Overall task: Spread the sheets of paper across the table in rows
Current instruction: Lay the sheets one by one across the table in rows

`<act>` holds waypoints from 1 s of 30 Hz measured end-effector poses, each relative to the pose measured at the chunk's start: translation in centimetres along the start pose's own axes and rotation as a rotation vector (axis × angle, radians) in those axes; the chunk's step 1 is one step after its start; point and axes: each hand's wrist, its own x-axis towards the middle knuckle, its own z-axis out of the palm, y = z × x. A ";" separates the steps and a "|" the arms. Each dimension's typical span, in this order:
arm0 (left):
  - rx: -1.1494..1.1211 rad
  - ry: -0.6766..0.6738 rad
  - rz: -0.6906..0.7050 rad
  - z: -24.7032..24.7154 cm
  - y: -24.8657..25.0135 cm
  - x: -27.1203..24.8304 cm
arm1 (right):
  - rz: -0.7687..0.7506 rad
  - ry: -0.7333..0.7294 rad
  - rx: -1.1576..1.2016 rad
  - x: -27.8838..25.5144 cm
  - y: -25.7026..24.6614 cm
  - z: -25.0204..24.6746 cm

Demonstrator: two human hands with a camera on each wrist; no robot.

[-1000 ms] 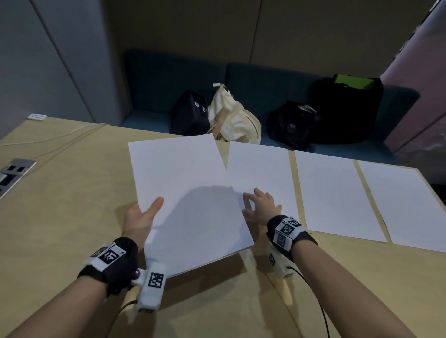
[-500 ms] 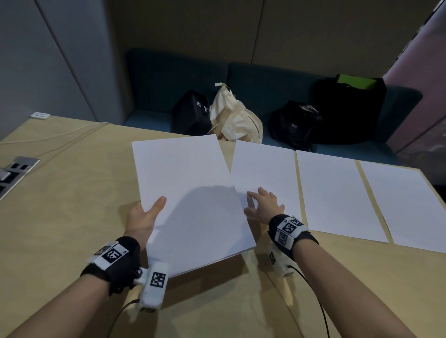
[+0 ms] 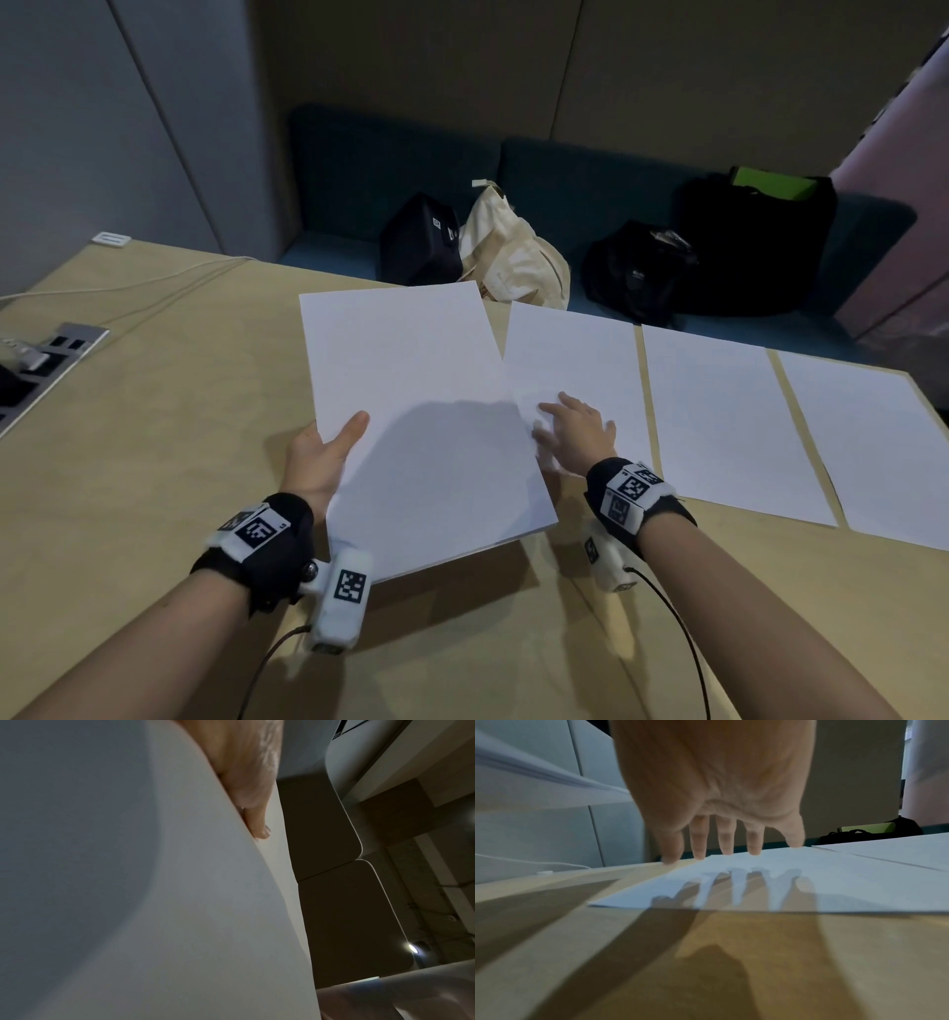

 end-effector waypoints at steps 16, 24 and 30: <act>0.029 0.088 0.075 -1.3 0.7 0.4 | -0.011 0.179 0.824 -0.7 -6.0 -2.3; 0.028 0.156 0.077 -4.4 1.0 0.8 | 0.010 0.277 0.882 1.6 -8.0 -2.6; 0.029 0.252 0.063 -8.6 1.4 1.1 | 0.075 0.372 0.676 4.8 -8.8 -1.6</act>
